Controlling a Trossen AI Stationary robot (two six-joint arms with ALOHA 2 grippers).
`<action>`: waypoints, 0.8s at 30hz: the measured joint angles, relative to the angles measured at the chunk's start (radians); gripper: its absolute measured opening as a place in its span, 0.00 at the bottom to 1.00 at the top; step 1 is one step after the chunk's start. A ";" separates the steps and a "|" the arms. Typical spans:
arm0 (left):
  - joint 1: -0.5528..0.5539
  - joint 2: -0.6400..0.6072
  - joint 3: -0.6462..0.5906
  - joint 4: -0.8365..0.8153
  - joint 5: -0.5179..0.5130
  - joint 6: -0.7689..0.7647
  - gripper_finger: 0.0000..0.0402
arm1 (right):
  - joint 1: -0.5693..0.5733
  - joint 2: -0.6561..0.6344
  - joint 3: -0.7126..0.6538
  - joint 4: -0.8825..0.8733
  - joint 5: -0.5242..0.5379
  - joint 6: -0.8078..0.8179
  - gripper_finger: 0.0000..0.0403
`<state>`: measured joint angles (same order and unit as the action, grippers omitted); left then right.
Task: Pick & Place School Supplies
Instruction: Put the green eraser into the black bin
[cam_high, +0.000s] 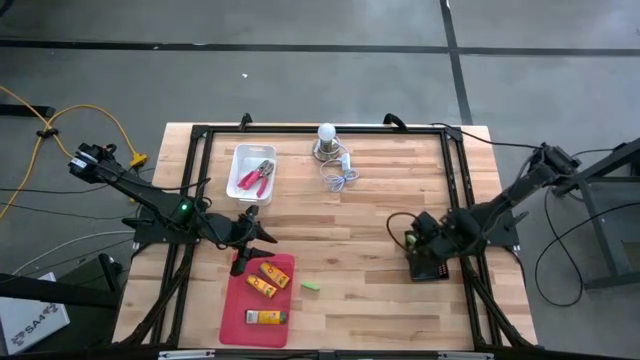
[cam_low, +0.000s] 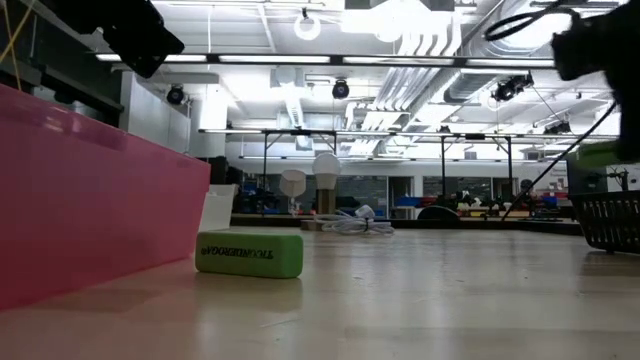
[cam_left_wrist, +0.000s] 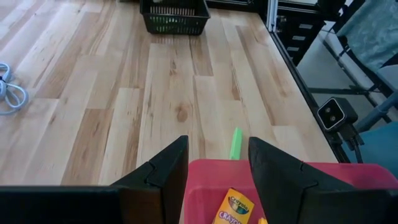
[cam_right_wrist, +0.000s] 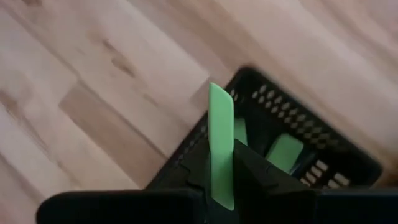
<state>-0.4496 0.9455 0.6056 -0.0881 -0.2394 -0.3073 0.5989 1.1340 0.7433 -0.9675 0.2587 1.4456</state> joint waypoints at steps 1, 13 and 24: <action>0.001 0.000 0.000 0.000 0.000 0.000 0.40 | 0.023 0.000 -0.003 0.000 0.000 0.022 0.08; 0.001 0.000 0.000 0.030 -0.001 0.003 0.40 | 0.204 0.001 -0.085 -0.034 0.026 0.315 0.08; 0.001 0.000 0.000 0.042 -0.001 0.003 0.40 | 0.182 0.010 -0.148 0.030 0.029 0.335 0.08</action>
<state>-0.4488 0.9455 0.6056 -0.0460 -0.2401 -0.3042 0.7814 1.1444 0.5955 -0.9373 0.2875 1.7810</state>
